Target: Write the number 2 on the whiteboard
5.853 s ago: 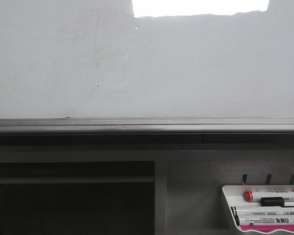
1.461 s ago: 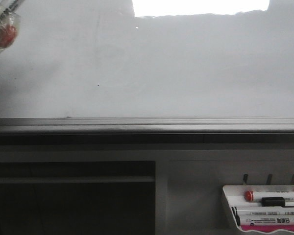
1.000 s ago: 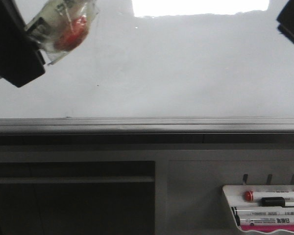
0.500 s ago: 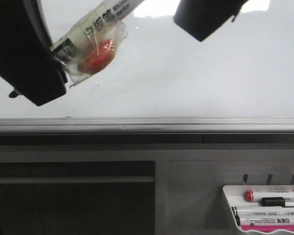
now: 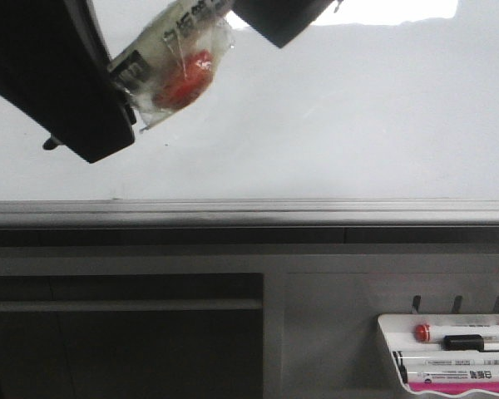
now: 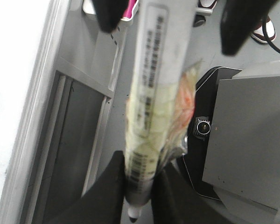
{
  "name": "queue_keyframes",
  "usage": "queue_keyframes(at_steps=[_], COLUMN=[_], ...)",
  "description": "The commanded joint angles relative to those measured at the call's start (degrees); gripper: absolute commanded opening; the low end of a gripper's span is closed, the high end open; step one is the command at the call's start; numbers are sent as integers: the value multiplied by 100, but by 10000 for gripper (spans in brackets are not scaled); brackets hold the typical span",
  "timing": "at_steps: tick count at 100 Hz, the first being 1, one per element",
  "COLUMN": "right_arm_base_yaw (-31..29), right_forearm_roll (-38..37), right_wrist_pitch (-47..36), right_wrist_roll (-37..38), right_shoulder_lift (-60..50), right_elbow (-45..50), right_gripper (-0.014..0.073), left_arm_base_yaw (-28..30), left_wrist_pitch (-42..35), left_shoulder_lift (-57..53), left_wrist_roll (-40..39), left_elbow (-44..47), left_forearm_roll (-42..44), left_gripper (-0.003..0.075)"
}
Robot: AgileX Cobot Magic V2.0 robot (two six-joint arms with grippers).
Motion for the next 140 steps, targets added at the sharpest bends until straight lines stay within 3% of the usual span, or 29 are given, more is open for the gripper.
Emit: queue_keyframes(at_steps=[1,92,98,122,140], right_arm_base_yaw=[8,8,8,8,8], right_forearm_roll=[212,454,454,454,454], right_wrist_pitch=[-353,-278,-278,-237,-204], right_wrist_roll=[-66,-66,-66,-66,-66], right_shoulder_lift=[-124,74,74,74,74], right_elbow=[-193,-193,-193,-193,-193], right_gripper=[288,283,253,-4,-38], left_arm_base_yaw=[-38,-38,-38,-38,-38], left_wrist_pitch=[-259,-295,-295,-295,-346], left_shoulder_lift=[-114,-114,-114,-114,-114], left_wrist_roll=[3,3,3,3,3], left_elbow=[-191,-191,-191,-191,-191], left_forearm_roll=[-71,-10,-10,-10,-10], left_gripper=[-20,-20,-20,-20,-6])
